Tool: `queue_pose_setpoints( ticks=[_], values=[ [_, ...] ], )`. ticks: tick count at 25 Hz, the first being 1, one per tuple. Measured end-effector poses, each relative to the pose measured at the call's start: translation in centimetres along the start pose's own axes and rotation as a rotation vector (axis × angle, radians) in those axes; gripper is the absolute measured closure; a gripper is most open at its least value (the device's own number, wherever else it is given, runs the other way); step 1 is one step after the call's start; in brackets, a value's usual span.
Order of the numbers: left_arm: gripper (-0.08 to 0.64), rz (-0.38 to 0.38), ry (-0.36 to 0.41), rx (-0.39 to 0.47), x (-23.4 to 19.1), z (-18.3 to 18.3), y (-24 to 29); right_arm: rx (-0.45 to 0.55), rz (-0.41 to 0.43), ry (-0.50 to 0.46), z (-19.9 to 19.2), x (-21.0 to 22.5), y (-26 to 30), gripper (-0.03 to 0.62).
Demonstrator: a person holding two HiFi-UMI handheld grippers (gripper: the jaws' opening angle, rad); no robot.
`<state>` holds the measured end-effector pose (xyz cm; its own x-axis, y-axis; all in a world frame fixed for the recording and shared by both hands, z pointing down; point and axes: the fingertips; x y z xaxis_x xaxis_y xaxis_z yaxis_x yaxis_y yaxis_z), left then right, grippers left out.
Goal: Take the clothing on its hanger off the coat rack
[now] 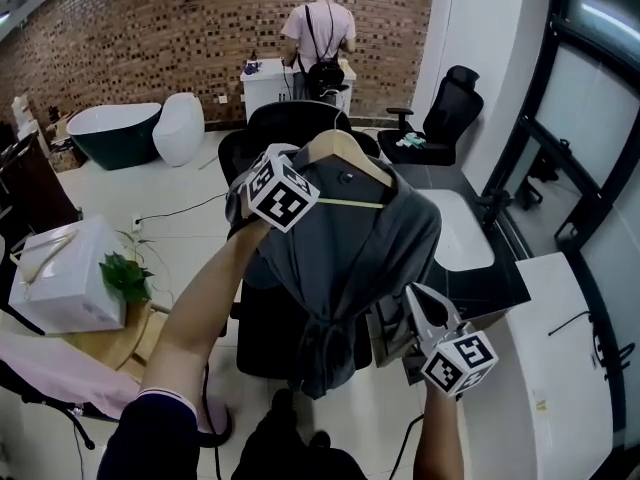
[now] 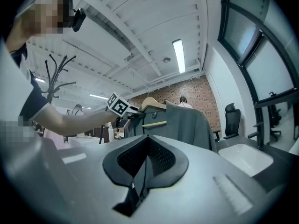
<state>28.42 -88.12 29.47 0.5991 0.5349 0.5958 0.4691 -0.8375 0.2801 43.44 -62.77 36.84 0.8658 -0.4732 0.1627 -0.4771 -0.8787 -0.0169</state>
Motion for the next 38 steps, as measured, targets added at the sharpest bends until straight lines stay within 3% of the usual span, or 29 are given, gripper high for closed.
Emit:
queue_pose_setpoints(
  ticks=[11,20,27,33,38],
  values=[
    [0.433,-0.101,-0.066,-0.074,1.3,-8.3,9.0,-0.052,-0.022,0.061,-3.8,3.6,7.7,0.592],
    [0.437,-0.164,-0.129,-0.175,5.2,-16.5,12.6,-0.139,-0.02,0.134,-9.0,5.0,9.9,0.592],
    [0.457,-0.231,-0.204,-0.277,10.6,-23.4,13.2,-0.214,-0.019,0.197,-13.5,5.3,9.8,0.592],
    [0.483,-0.298,-0.313,-0.356,16.1,-28.7,12.4,-0.264,-0.003,0.244,-16.7,4.5,9.6,0.592],
    [0.509,-0.4,-0.389,-0.441,22.4,-33.7,11.6,-0.312,0.016,0.258,-19.1,3.4,9.7,0.592]
  ],
)
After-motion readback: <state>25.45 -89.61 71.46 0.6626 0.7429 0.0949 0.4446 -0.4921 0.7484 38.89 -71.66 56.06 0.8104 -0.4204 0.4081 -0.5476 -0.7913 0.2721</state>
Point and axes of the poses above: the fingertips, and each gripper's own axes: y forward along the fingers, x to its right, z out of its top, and after that the axes turned 1 degree about y, right-handed
